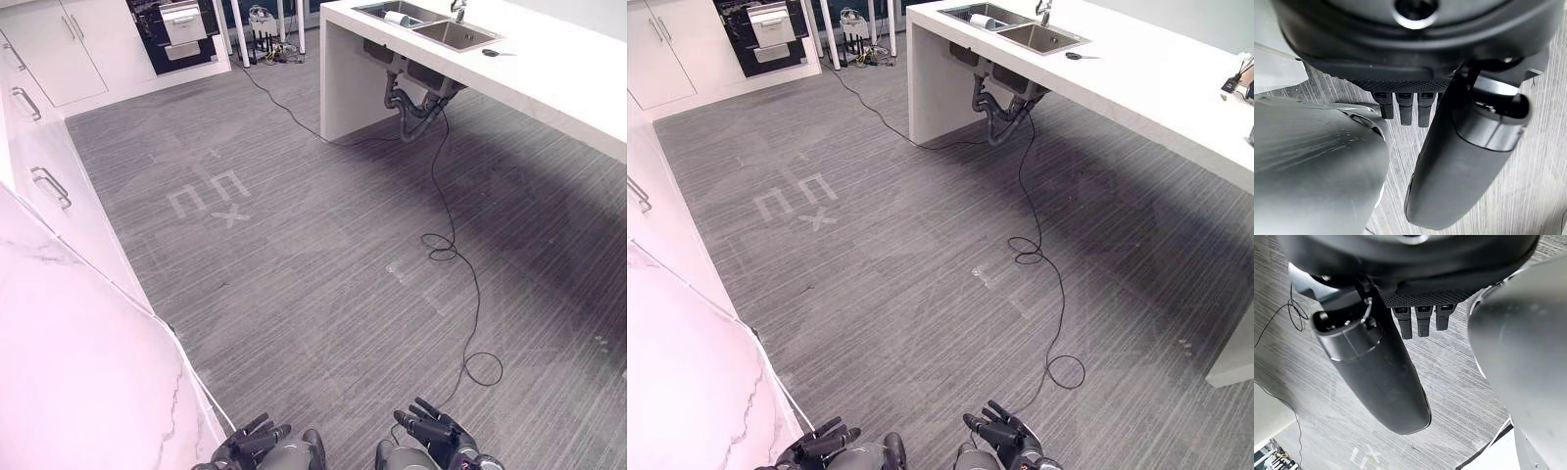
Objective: Place the dishes in the dishwasher.
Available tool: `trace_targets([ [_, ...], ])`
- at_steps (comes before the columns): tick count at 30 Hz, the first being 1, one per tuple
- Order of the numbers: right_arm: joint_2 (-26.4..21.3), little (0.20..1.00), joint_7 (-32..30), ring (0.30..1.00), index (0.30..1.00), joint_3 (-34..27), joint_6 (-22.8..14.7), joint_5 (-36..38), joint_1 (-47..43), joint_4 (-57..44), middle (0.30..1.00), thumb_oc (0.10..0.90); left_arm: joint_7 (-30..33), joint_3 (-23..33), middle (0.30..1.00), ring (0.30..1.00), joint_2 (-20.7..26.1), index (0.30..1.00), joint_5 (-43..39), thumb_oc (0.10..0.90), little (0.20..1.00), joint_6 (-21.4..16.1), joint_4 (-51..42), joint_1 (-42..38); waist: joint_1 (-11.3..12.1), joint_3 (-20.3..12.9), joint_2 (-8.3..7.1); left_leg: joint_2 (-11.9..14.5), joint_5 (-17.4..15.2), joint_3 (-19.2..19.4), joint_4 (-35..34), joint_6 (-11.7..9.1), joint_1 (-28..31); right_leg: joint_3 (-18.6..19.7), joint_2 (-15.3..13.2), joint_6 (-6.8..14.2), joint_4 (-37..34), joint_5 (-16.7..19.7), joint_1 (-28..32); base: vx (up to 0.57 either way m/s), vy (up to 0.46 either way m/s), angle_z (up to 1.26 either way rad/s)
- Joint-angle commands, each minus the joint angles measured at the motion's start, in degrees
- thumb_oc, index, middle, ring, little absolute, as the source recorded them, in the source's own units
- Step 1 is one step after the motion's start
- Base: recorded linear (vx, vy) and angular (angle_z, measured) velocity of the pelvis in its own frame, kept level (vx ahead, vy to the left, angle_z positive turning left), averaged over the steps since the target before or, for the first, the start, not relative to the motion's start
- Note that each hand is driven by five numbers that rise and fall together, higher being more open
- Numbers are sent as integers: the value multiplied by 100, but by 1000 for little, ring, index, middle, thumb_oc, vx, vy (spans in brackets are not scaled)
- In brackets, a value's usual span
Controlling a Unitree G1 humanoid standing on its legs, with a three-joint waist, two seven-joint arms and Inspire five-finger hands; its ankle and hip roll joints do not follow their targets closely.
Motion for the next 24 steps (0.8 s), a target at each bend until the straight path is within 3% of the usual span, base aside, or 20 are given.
trace_targets([
  [1,-301,900,227,900,900,-44,-139,-78,-260,74,900,800,-1068,-309,900,900,-358,900,216,800,900,139,-157,-90,26,-272,175,36,-864,-564,-116,-335,459,-205,-41,216,324,-504,-233,18,-33,0],
  [4,-297,900,251,900,900,-36,-126,-218,-240,110,900,800,-983,-347,900,900,-392,900,27,800,900,259,-163,-100,-21,-308,223,93,-843,-513,-116,-370,450,-209,-39,198,324,-542,-225,33,-33,-4],
  [9,-267,900,-4,900,900,23,-85,-342,-206,119,900,800,-718,-416,900,900,-398,900,373,800,900,354,31,-151,-96,-331,251,125,-827,-515,-116,-393,435,-150,4,161,324,-596,-213,16,-13,-1],
  [13,-257,900,-196,900,900,3,135,-416,-192,254,900,800,-635,-391,900,900,-447,900,179,800,900,541,187,-216,-144,-356,269,146,-818,-535,-116,-405,438,-109,36,130,324,-627,-197,17,-12,1],
  [18,-267,900,-246,900,900,72,169,-581,-203,391,900,800,-54,-406,900,900,-445,900,418,800,900,377,247,-295,-178,-347,283,132,-781,-654,-116,-405,397,28,135,73,324,-663,-201,11,-31,4],
  [22,-243,900,-238,900,900,99,119,-568,-212,409,900,800,-3,-362,900,900,-489,900,466,800,900,275,277,-303,-163,-357,282,140,-774,-677,-116,-417,394,17,151,55,324,-680,-185,24,-56,6],
  [24,-236,900,-264,900,900,145,112,-637,-228,357,900,800,-25,-345,900,900,-530,900,-16,800,900,389,239,-288,-167,-340,288,160,-751,-695,-116,-431,385,18,168,30,324,-695,-183,18,-102,11],
])
